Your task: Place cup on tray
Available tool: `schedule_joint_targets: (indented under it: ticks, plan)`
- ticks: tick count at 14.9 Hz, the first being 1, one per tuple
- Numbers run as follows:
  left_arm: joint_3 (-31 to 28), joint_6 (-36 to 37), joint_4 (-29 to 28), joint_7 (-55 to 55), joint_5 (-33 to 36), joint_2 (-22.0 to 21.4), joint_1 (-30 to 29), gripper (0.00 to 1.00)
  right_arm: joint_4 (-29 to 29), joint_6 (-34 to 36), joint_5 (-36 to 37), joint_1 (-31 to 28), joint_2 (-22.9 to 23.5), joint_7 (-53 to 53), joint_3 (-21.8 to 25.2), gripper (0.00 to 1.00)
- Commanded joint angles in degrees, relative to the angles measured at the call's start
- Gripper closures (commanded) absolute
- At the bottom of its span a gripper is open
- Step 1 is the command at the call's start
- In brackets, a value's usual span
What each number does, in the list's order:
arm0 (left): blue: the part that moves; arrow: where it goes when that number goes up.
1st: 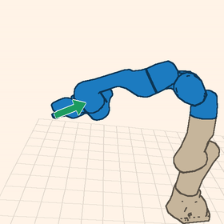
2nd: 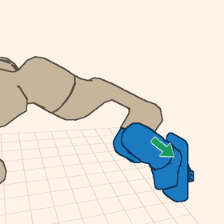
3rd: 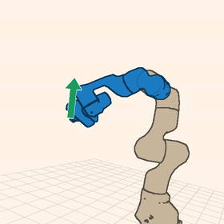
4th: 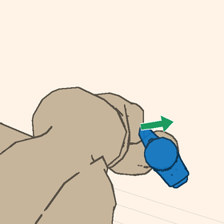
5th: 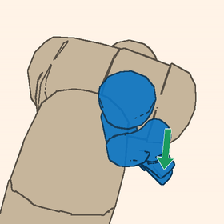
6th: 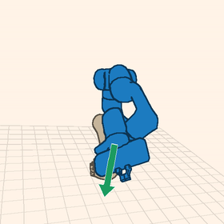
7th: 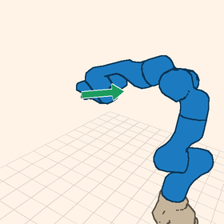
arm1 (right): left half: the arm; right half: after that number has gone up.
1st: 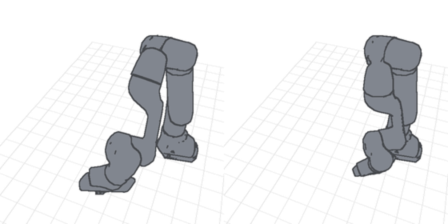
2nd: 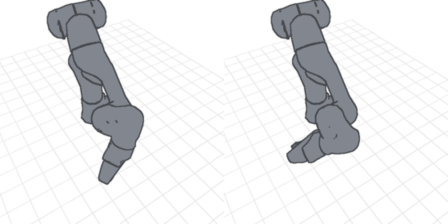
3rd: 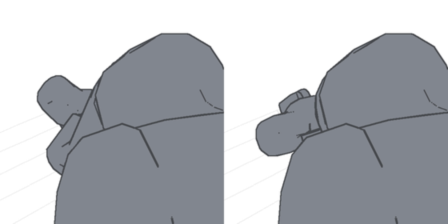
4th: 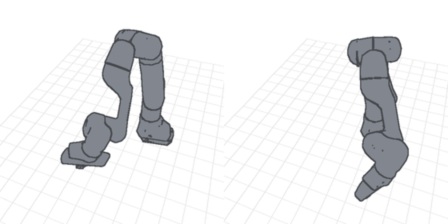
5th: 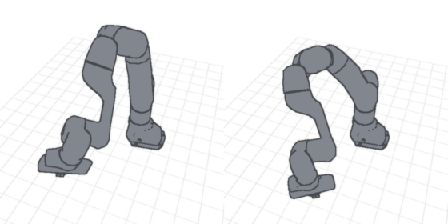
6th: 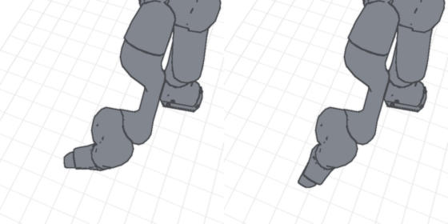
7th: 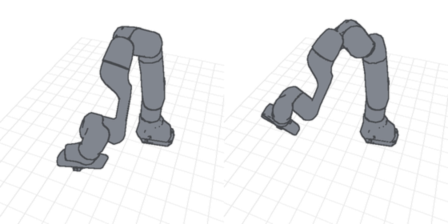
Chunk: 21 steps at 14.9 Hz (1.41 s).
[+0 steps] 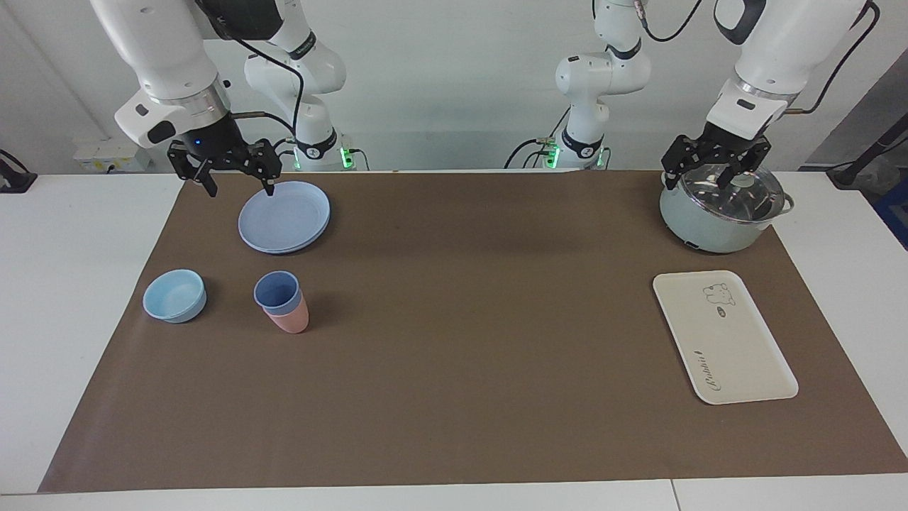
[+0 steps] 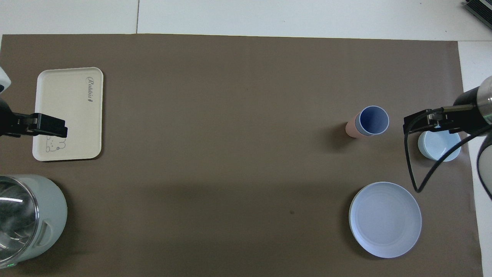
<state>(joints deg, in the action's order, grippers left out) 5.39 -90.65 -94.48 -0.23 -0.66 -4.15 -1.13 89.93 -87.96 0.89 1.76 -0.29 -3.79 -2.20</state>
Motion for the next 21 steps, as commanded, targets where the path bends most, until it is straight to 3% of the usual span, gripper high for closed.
schedule_joint_targets:
  ticks: [1,9,13,16,21]
  plan:
    - [0.06,-0.50,-1.85,-0.47,-0.75,-1.74,-0.36,0.00,-0.02,0.41,0.69,-0.88,-0.41,0.89,-0.26,0.00]
    - [0.06,-0.50,-1.85,-0.47,-0.75,-1.74,-0.36,0.00,0.25,2.00,-0.27,-0.53,-1.11,0.63,-0.17,0.00]
    - [0.06,-0.50,-1.85,-0.47,-0.75,-1.74,-0.36,0.00,-0.02,-4.14,-1.59,-1.15,-0.15,-8.57,-0.09,0.08]
    - [0.06,-0.50,-1.85,-0.47,-0.75,-1.74,-0.36,0.00,-3.69,-5.65,-0.98,-1.67,3.44,-19.56,0.00,0.08]
    - [0.06,-0.50,-1.85,-0.47,-0.75,-1.74,-0.36,0.00,-15.63,-7.58,-1.15,-5.97,16.78,-29.34,0.71,0.07]
